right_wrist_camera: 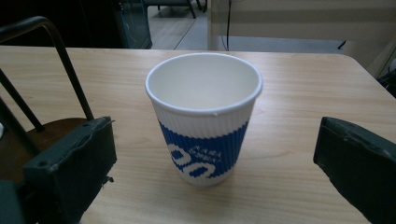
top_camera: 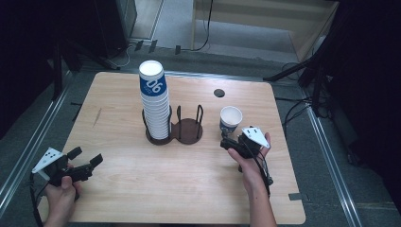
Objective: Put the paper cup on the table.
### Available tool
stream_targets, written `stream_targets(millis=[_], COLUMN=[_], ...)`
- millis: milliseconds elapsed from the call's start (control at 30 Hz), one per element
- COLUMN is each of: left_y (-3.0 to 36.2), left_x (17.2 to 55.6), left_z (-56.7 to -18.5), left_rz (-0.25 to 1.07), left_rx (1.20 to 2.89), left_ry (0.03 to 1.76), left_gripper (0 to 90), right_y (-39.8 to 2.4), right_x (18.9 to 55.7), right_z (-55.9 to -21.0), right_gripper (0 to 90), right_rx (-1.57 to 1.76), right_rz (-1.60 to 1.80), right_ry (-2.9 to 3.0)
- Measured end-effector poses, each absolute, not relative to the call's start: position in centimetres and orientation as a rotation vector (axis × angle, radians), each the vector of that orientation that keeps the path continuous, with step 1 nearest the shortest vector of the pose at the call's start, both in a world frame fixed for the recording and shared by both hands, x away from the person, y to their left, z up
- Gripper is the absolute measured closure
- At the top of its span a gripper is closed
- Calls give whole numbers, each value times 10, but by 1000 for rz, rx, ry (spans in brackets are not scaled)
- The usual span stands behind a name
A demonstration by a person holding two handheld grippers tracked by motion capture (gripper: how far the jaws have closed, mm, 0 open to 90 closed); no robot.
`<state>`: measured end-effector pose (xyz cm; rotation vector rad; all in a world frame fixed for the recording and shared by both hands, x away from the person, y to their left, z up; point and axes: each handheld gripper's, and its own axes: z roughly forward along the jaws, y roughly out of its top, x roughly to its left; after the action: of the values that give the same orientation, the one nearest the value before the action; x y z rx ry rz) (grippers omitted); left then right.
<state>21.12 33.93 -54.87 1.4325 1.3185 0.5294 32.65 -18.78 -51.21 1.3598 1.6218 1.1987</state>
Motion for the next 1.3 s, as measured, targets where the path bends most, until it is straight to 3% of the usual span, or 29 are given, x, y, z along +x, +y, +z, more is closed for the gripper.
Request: stream_targets(millis=[633, 1300], left_y=[338, 337], left_x=[212, 212], left_z=[-549, -549], left_rz=[536, 538], left_rx=[1438, 1454], left_ry=[1325, 1324], left_gripper=[0, 0], right_y=[-247, -291], right_x=[263, 225], right_z=[-528, -539], right_gripper=[0, 0], right_rx=[1419, 1477], right_rz=[1120, 1065], right_ry=[1544, 1485])
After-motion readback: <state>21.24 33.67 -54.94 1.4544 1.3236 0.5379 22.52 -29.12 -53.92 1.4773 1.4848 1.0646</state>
